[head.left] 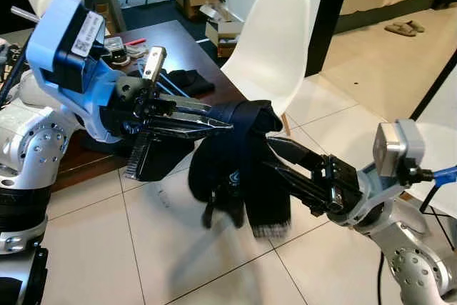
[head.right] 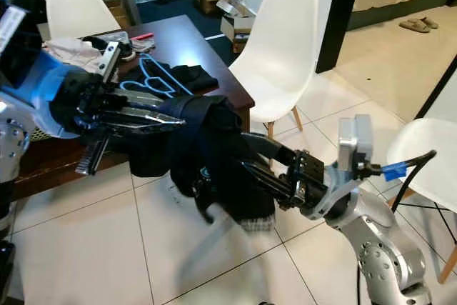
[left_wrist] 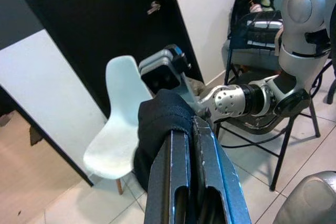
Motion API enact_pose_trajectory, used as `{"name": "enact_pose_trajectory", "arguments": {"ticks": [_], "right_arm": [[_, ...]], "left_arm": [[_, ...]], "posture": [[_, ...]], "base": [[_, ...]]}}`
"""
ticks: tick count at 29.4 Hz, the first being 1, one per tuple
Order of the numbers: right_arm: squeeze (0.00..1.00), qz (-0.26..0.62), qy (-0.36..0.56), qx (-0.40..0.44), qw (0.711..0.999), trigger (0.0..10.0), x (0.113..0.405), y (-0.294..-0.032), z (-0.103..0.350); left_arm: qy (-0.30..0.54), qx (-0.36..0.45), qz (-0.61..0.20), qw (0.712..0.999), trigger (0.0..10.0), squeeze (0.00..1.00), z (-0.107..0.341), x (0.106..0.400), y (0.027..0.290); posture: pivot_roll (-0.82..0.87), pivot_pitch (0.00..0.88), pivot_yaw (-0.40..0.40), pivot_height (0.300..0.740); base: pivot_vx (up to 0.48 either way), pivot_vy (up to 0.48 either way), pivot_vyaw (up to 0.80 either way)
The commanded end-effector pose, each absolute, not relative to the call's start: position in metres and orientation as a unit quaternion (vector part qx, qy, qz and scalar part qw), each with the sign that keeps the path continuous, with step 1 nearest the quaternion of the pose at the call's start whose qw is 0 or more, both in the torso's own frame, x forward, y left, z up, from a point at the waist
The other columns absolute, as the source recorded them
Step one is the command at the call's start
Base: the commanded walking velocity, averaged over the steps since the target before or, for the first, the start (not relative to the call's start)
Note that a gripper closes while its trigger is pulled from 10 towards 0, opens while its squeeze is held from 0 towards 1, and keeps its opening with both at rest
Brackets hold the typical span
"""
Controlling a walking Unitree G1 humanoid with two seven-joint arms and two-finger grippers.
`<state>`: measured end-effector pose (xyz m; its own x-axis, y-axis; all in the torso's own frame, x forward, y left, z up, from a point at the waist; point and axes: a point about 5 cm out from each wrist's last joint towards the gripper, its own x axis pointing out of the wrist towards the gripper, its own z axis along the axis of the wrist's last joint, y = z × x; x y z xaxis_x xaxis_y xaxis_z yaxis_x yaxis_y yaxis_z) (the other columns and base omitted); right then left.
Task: Hang hanger
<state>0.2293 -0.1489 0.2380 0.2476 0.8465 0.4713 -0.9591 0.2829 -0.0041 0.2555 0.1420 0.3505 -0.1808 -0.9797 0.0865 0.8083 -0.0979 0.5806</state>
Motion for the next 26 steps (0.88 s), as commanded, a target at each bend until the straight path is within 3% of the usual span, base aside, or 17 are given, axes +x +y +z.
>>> {"name": "enact_pose_trajectory", "arguments": {"ticks": [1, 6, 11, 16, 19, 26], "right_arm": [[0.00, 0.592, -0.209, 0.147, 0.765, 10.0, 0.224, -0.146, 0.244], [0.00, 0.605, -0.198, 0.122, 0.762, 10.0, 0.220, -0.140, 0.242], [0.00, 0.611, -0.177, 0.097, 0.766, 10.0, 0.219, -0.135, 0.238], [0.00, 0.620, -0.135, 0.057, 0.771, 10.0, 0.219, -0.127, 0.228], [0.00, 0.604, -0.094, 0.023, 0.791, 10.0, 0.228, -0.113, 0.216], [0.00, 0.597, -0.091, 0.025, 0.797, 10.0, 0.232, -0.102, 0.218]], "left_arm": [[-0.269, 0.192, -0.713, 0.619, 10.0, 0.00, 0.357, 0.255, 0.146], [-0.289, 0.241, -0.654, 0.656, 10.0, 0.00, 0.362, 0.268, 0.149], [-0.310, 0.237, -0.637, 0.664, 10.0, 0.00, 0.367, 0.269, 0.149], [-0.325, 0.229, -0.632, 0.665, 10.0, 0.00, 0.370, 0.268, 0.148], [-0.334, 0.224, -0.635, 0.660, 10.0, 0.00, 0.372, 0.265, 0.143], [-0.336, 0.220, -0.641, 0.654, 10.0, 0.00, 0.372, 0.264, 0.139]], "posture": [[0.02, 0.110, 0.064, 0.740], [0.01, 0.109, 0.064, 0.740], [0.01, 0.112, 0.066, 0.740], [0.01, 0.112, 0.066, 0.740], [0.01, 0.112, 0.066, 0.740], [0.01, 0.114, 0.064, 0.740]], "base": [[0.000, 0.000, 0.00], [0.000, 0.000, 0.00], [0.000, 0.000, 0.00], [0.000, 0.000, 0.00], [0.000, 0.000, 0.00], [0.000, 0.000, 0.00]]}}
